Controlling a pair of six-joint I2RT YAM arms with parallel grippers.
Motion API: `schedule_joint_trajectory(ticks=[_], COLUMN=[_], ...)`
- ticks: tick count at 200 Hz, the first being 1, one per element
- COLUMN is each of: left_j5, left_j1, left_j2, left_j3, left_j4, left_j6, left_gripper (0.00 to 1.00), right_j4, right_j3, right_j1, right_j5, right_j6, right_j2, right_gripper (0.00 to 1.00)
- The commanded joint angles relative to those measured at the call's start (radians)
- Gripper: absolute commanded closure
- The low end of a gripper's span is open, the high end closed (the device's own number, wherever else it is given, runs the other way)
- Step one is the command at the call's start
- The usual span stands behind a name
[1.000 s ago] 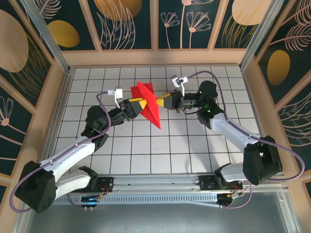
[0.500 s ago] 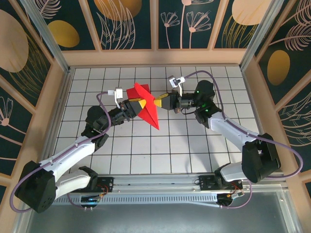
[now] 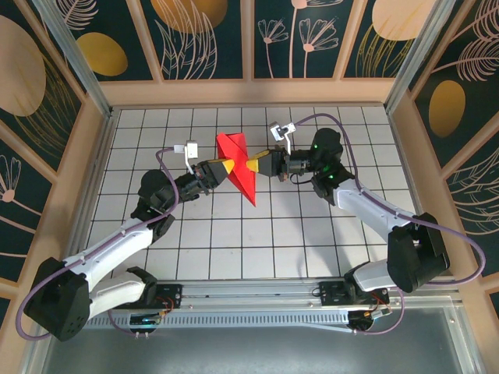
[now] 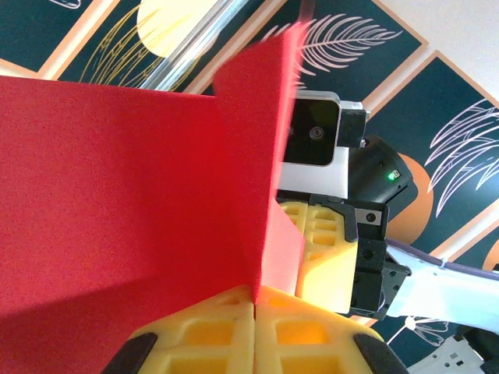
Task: Fold a paper plane with a square sheet of paper (fold left side to right side)
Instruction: Turn over the paper at the center of the table.
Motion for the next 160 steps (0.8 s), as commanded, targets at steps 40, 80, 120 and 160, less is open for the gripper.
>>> schedule_joint_trajectory(ticks=[40, 80, 120, 160], left_j5=[-0.02, -0.022, -0.024, -0.026], left_j1=[-0.006, -0.007, -0.013, -0.016], left_j2=[-0.01, 0.0, 0.004, 0.013], left_j3=[0.017, 0.013, 0.014, 0.019], left_j4=[0.022, 0.055, 0.065, 0.073], left_j6=[0.013, -0.003, -0.008, -0.014], left_gripper=[0.97, 0.98, 0.98, 0.98], right_j4=[-0.177, -0.398, -0.402, -0.339], right_j3=[0.055, 0.019, -0.076, -0.131], right_j1=[-0.03, -0.079, -0.081, -0.006], right_j5=[0.091, 0.233, 0.198, 0.154], right_j6=[-0.132, -0.248, -0.218, -0.193], right_j2=[-0.079, -0.18, -0.228, -0.213], right_gripper=[0.86, 0.51, 0.21, 0.15])
